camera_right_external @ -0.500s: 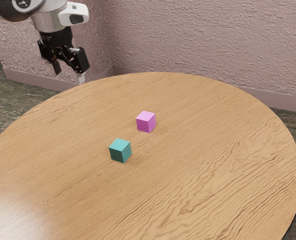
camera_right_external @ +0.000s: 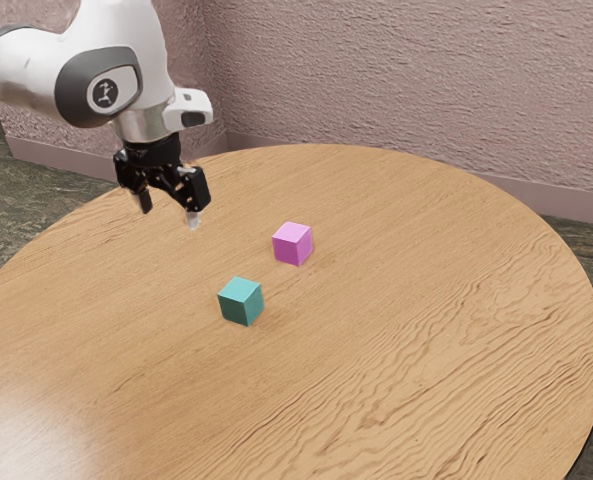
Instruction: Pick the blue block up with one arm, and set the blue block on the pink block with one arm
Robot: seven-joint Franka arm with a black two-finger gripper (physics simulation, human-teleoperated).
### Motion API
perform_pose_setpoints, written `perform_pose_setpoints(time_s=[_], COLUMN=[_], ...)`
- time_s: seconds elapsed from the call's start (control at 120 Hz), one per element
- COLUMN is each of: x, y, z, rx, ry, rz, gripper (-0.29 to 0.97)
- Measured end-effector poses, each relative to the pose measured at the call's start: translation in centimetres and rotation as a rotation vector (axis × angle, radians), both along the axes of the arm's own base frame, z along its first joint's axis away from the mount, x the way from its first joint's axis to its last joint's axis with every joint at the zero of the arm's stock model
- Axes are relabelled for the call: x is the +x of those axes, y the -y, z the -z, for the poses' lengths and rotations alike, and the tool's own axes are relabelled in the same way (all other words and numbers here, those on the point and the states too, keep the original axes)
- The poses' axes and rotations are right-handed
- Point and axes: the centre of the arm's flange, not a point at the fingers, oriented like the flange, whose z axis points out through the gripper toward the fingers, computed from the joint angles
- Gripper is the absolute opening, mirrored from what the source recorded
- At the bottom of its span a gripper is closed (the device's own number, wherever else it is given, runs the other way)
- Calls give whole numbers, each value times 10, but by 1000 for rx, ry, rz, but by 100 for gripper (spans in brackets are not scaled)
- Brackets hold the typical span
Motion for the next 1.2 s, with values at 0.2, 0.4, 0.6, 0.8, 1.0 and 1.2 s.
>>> perform_pose_setpoints(time_s=[0.2, 0.4, 0.6, 0.8, 1.0, 1.2], x=[11, 34, 63, 76, 91, 108], y=[3, 1, -18, -21, -22, -32], z=[91, 141, 161, 181, 203, 218], rx=[-76, -105, -106, -104, -110, -110], ry=[-12, 14, 54, 53, 41, 41], rz=[-78, -120, -104, -45, -7, 19], gripper=[68, 68, 68, 68, 68, 68])
